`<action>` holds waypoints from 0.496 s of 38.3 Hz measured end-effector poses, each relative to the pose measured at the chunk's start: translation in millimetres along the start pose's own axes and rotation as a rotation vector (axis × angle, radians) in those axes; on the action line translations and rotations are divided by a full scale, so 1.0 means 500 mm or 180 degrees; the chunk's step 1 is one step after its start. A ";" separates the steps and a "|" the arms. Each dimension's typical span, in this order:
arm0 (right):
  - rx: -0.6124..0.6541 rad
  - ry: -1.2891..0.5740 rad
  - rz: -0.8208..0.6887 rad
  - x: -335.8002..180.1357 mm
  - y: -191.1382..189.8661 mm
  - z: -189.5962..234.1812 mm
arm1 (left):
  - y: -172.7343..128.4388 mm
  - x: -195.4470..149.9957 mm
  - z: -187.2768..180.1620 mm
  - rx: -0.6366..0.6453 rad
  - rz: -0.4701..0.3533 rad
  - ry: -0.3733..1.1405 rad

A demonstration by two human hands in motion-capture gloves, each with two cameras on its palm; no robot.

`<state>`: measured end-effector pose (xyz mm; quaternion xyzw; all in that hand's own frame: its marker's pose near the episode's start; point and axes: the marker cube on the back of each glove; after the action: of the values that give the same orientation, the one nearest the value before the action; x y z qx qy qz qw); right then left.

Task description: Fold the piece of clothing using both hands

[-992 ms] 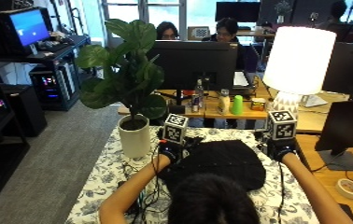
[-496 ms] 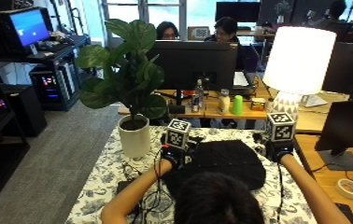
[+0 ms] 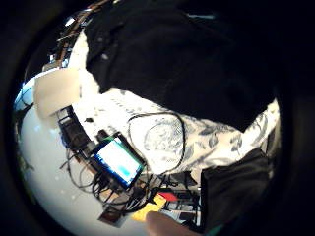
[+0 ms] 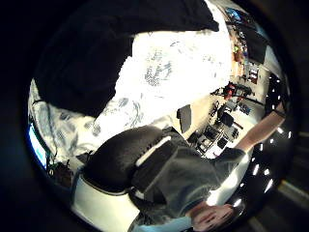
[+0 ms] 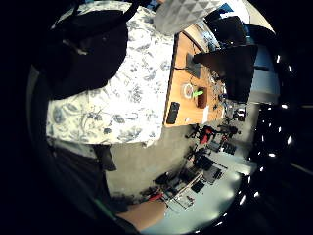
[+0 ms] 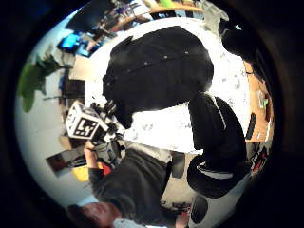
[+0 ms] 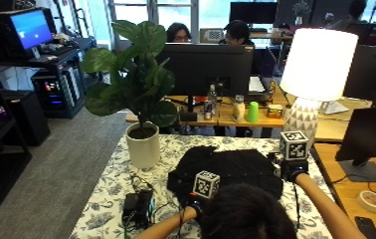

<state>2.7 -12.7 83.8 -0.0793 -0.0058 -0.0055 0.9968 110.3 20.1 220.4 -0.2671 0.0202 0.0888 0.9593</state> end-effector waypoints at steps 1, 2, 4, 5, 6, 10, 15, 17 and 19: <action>-0.0013 -0.0003 0.0000 0.000 0.000 0.005 | -0.025 0.001 0.014 0.0073 0.0110 -0.0013; -0.0028 -0.0007 0.0001 0.000 0.000 0.010 | -0.048 0.000 0.026 0.0150 0.0225 -0.0030; -0.0064 -0.0012 0.0009 0.003 -0.002 0.023 | -0.079 -0.003 0.044 0.0200 0.0321 -0.0045; -0.0088 -0.0010 0.0017 0.005 -0.005 0.031 | -0.084 -0.005 0.049 0.0192 0.0312 -0.0031; -0.0116 -0.0008 0.0025 0.007 -0.009 0.041 | -0.082 -0.007 0.051 0.0182 0.0276 0.0001; -0.0261 -0.0045 -0.0013 0.011 -0.026 0.090 | 0.004 -0.008 0.028 0.0275 -0.0062 0.0111; -0.0368 -0.0089 -0.0056 0.009 -0.050 0.148 | 0.018 -0.019 -0.001 0.0734 -0.0259 -0.0211; -0.0418 -0.0096 -0.0073 0.005 -0.056 0.168 | -0.008 -0.021 -0.010 0.0946 -0.0247 -0.0298; -0.0481 -0.0109 -0.0123 -0.002 -0.059 0.185 | -0.065 -0.029 -0.015 0.1201 -0.0221 -0.0338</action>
<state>0.3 -26.9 179.9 -0.1542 -0.0240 -0.0239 0.9875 101.9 -13.4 231.6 -0.0781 -0.0234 0.0644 0.9946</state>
